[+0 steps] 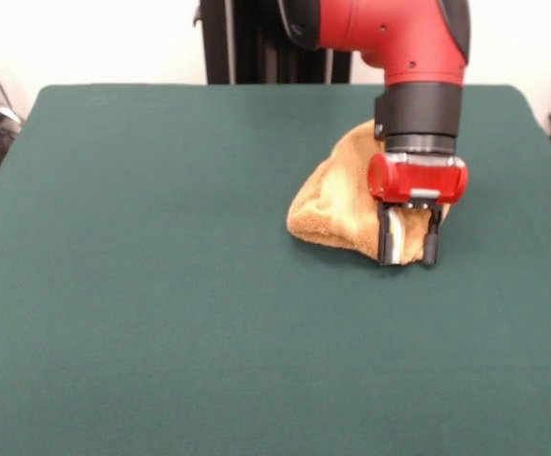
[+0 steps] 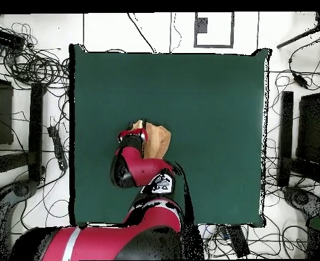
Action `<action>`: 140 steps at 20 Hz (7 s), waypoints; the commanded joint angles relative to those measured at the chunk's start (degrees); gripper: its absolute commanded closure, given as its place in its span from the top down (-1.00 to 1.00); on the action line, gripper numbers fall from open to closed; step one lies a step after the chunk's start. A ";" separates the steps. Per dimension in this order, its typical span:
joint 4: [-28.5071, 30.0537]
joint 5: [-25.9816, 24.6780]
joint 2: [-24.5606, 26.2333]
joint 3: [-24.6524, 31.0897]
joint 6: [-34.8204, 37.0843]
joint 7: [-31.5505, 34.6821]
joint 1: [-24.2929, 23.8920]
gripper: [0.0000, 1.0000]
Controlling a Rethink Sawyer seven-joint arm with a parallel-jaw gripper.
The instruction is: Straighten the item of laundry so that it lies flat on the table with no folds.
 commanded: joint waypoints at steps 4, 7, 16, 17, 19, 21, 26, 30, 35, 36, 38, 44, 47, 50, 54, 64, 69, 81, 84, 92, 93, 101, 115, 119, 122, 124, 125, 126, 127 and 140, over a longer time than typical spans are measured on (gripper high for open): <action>4.86 0.88 1.62 4.81 6.82 11.60 -0.28 1.00; 4.85 1.13 1.70 4.60 6.62 11.51 -0.06 1.00; 4.83 1.39 1.54 4.38 7.27 11.17 0.22 1.00; 4.85 1.34 1.49 4.35 7.24 11.14 0.25 1.00; 4.77 1.42 1.50 4.12 7.20 10.97 0.48 1.00; 4.75 1.00 1.16 4.77 8.79 10.67 -0.13 1.00; 4.72 2.36 0.51 4.52 12.87 10.17 -0.09 1.00; 0.39 7.46 -0.01 -0.15 36.64 5.07 4.01 1.00; -1.83 6.90 -0.45 0.40 47.04 4.82 3.52 1.00; -1.35 6.50 -0.69 1.21 45.88 5.31 2.83 1.00; -0.99 5.79 -0.99 2.35 44.73 6.14 1.92 1.00; 0.14 3.88 -1.24 3.22 36.01 9.28 1.36 1.00; 0.03 3.39 0.09 3.04 30.13 10.59 1.65 1.00; -0.03 3.77 0.40 3.01 28.81 10.81 1.73 1.00; -0.69 4.74 1.07 1.90 29.70 10.71 2.68 1.00; 1.67 3.14 -0.24 5.59 25.91 11.25 -0.89 1.00; 1.76 2.62 -0.34 5.47 24.60 11.69 -0.84 -1.00; 1.34 3.37 -0.72 3.41 27.03 10.09 1.21 -1.00; 2.56 2.48 -2.42 5.78 28.89 9.17 -0.75 -1.00; 6.01 0.45 -11.65 5.37 32.43 7.33 -1.11 -1.00; 6.76 -0.08 -13.22 6.04 32.53 7.00 -1.92 -1.00; 9.99 -1.65 -23.21 7.48 39.63 4.32 -4.57 -1.00; 15.92 -7.89 -31.75 16.31 45.52 -1.71 -15.32 -1.00; 17.14 -11.03 -32.94 18.24 46.94 -4.48 -18.16 -1.00; 18.75 -14.36 -33.67 18.54 43.61 -3.55 -19.80 -1.00; 18.67 -16.75 -34.02 16.92 43.03 -3.01 -19.57 -1.00; 18.57 -17.69 -34.08 16.77 42.83 -2.99 -20.10 -1.00; 18.48 -18.64 -34.13 16.62 42.63 -2.96 -20.63 -1.00; 17.80 -19.44 -33.82 16.63 42.72 -3.01 -21.24 -1.00; -0.61 -19.95 -20.48 23.67 55.37 -8.05 -29.07 -1.00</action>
